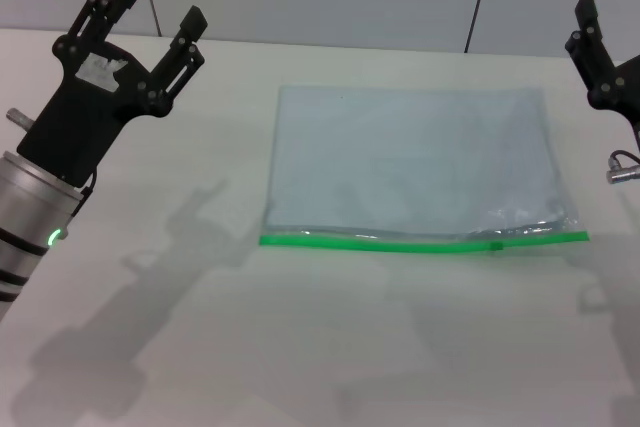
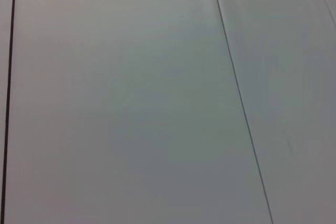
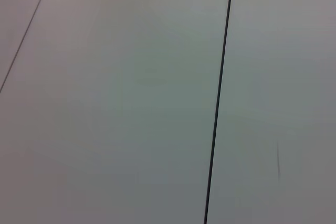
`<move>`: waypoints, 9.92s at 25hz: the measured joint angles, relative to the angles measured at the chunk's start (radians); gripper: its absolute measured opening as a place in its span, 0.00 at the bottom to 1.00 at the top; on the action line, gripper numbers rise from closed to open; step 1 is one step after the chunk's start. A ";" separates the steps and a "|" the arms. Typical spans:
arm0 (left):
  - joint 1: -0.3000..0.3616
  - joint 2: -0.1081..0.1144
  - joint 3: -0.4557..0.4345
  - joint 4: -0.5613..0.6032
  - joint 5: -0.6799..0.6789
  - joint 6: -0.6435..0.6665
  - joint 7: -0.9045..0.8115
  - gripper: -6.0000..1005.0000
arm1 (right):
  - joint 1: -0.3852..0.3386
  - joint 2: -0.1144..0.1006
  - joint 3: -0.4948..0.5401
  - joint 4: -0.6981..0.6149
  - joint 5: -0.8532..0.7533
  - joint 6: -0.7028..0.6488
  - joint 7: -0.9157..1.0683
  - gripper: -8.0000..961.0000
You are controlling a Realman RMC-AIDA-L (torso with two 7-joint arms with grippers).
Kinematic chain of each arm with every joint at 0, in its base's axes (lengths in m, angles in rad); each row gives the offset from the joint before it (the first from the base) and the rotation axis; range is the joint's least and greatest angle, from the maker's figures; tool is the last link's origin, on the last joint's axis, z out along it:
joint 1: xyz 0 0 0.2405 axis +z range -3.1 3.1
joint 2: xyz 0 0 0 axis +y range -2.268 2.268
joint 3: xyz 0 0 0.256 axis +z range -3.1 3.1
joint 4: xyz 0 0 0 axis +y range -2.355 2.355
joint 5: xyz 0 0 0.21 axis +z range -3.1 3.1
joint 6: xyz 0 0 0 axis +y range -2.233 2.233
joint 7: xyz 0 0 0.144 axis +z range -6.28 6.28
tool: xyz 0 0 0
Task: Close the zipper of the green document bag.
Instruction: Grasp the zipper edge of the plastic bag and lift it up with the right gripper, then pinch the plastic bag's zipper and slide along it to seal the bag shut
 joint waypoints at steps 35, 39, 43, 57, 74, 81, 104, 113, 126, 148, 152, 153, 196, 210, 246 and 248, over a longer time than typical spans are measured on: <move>0.004 0.003 -0.011 0.004 -0.007 -0.020 0.000 0.72 | -0.080 0.002 -0.009 0.057 0.048 0.076 -0.366 0.88; 0.008 0.005 -0.014 0.006 -0.012 -0.020 0.000 0.72 | -0.107 0.004 -0.009 0.061 0.047 0.145 -0.550 0.88; 0.009 0.005 -0.014 0.007 -0.020 -0.020 0.000 0.72 | -0.122 0.005 -0.009 0.060 0.045 0.217 -0.725 0.88; 0.009 0.005 -0.014 0.008 -0.021 -0.018 0.000 0.71 | -0.130 0.004 -0.002 0.099 0.096 0.428 -0.924 0.88; 0.009 0.005 -0.014 0.008 -0.021 -0.020 0.000 0.70 | -0.124 0.005 -0.009 0.012 0.073 0.500 -1.014 0.88; 0.009 0.005 -0.014 0.008 -0.022 -0.020 0.000 0.69 | -0.119 0.005 -0.009 -0.014 0.015 0.504 -1.021 0.88; 0.006 0.003 -0.014 0.008 -0.021 -0.022 0.000 0.67 | -0.056 0.005 -0.009 -0.041 -0.005 0.583 -1.093 0.65; 0.005 0.003 -0.014 0.006 -0.021 -0.022 0.000 0.67 | -0.051 0.005 -0.009 -0.069 -0.006 0.583 -1.142 0.27; -0.002 0.005 0.000 0.008 0.007 -0.106 0.009 0.66 | -0.012 -0.002 -0.009 -0.132 -0.006 0.634 -1.113 0.10; -0.114 -0.007 0.002 -0.039 0.363 -0.395 0.369 0.64 | 0.063 0.000 -0.009 -0.134 -0.113 0.635 -0.967 0.06; -0.121 -0.008 0.002 -0.052 0.370 -0.397 0.451 0.64 | 0.063 0.002 -0.009 -0.135 -0.134 0.634 -0.968 0.06; -0.124 -0.008 0.001 -0.054 0.371 -0.397 0.467 0.63 | 0.063 0.003 -0.009 -0.135 -0.140 0.634 -0.968 0.06; -0.142 -0.011 0.002 -0.068 0.415 -0.390 0.670 0.27 | 0.070 0.005 -0.009 -0.156 -0.198 0.634 -0.965 0.06; -0.141 -0.011 -0.001 -0.071 0.415 -0.390 0.699 0.18 | 0.071 0.005 -0.009 -0.154 -0.198 0.638 -0.965 0.07; -0.134 -0.011 -0.015 -0.091 0.386 -0.397 0.713 0.09 | 0.067 0.004 -0.009 -0.156 -0.192 0.639 -0.968 0.07; -0.133 -0.011 -0.015 -0.091 0.378 -0.397 0.713 0.09 | 0.066 0.003 -0.009 -0.155 -0.189 0.637 -0.967 0.07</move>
